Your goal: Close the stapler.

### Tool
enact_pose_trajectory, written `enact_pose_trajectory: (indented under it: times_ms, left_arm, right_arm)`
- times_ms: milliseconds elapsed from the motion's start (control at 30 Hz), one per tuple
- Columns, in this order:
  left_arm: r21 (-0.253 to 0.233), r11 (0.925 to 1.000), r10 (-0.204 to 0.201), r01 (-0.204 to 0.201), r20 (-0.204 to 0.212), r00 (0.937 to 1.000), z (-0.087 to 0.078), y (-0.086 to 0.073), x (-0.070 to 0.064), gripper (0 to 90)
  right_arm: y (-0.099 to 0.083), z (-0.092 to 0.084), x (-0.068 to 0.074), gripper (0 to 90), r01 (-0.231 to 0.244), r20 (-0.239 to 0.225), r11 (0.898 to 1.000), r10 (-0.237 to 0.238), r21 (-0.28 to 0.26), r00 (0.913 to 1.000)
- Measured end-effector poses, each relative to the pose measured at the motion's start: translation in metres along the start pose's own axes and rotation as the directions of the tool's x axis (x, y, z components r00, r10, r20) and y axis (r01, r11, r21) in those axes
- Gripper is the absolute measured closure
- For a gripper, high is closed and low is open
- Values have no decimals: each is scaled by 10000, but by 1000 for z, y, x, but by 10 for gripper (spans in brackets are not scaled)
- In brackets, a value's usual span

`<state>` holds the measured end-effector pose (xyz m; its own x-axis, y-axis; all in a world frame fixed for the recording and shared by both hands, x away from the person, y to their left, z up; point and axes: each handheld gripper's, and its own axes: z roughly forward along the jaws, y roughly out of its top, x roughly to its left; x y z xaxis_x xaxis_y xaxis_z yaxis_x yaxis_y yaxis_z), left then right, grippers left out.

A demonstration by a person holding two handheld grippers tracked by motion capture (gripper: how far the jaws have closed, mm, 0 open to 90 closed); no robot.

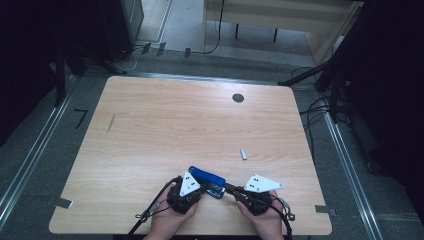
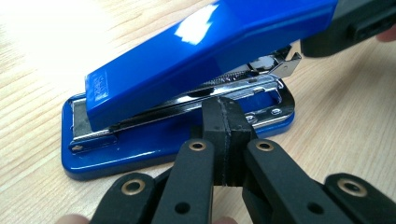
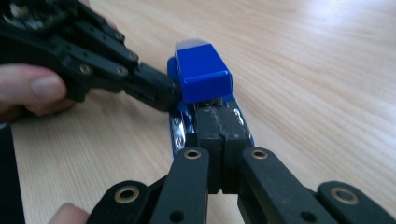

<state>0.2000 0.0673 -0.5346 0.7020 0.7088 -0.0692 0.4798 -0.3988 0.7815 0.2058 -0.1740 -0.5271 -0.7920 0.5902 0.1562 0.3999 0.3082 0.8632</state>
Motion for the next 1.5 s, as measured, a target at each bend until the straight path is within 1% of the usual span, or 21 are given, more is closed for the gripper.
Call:
enact_pose_trajectory:
  times_ms: [100, 133, 167, 333, 367, 433, 500, 567, 700, 933, 1233, 1400, 1500]
  left_arm:
    - [19, 10000, 81, -81, -30, 10000, 0, 0, -1, 900]
    - [3, 10000, 83, -83, -64, 9999, 0, 0, -1, 900]
    - [15, 10000, 93, -93, -73, 9999, 0, 0, -1, 900]
    - [-13, 10000, 14, -14, 2, 10000, 0, 0, 0, 900]
    - [7, 10000, 48, -48, -8, 10000, 0, 0, 0, 900]
    - [-8, 10000, 95, -95, -55, 9999, 0, 0, -1, 900]
    - [22, 9997, 235, -235, -6, 9997, 1, 1, -2, 900]
    - [-2, 9997, 245, -245, 5, 9997, 1, 0, -2, 900]
    - [-23, 9998, 207, -207, -11, 9998, 1, 0, -3, 900]
    - [-22, 9993, 375, -376, -225, 9990, 1, 0, -5, 900]
    - [-21, 9996, 288, -289, -169, 9994, 1, 0, -4, 900]
    - [4, 9997, 259, -259, -153, 9995, 0, 0, -4, 900]
    - [-15, 9996, 273, -274, -171, 9995, 1, 0, -4, 900]
  right_arm:
    - [7, -2, 0, 900, -8, -57, 9995, 6, -300, 10000]
    - [9, -2, 1, 900, 40, -83, 9994, -43, -347, 10000]
    - [10, -2, 2, 900, 116, -16, 9992, -117, -395, 9999]
    - [15, -3, 5, 900, 172, 17, 9986, -171, -504, 9999]
    - [17, -3, 6, 900, 179, 11, 9983, -179, -550, 9998]
    - [21, -3, 8, 900, 374, 77, 9974, -370, -624, 9993]
    - [26, -2, 10, 900, 554, 201, 9964, -542, -636, 9983]
    - [29, -2, 11, 900, 667, 258, 9954, -651, -689, 9975]
    - [34, -1, 12, 900, 634, 202, 9947, -620, -806, 9979]
    - [42, 1, 13, 900, 732, 176, 9941, -720, -801, 9972]
    - [49, 3, 13, 900, 655, 24, 9950, -655, -758, 9979]
    - [55, 6, 14, 900, 889, 48, 9933, -888, -733, 9960]
    - [59, 8, 15, 900, 964, 43, 9920, -964, -810, 9953]
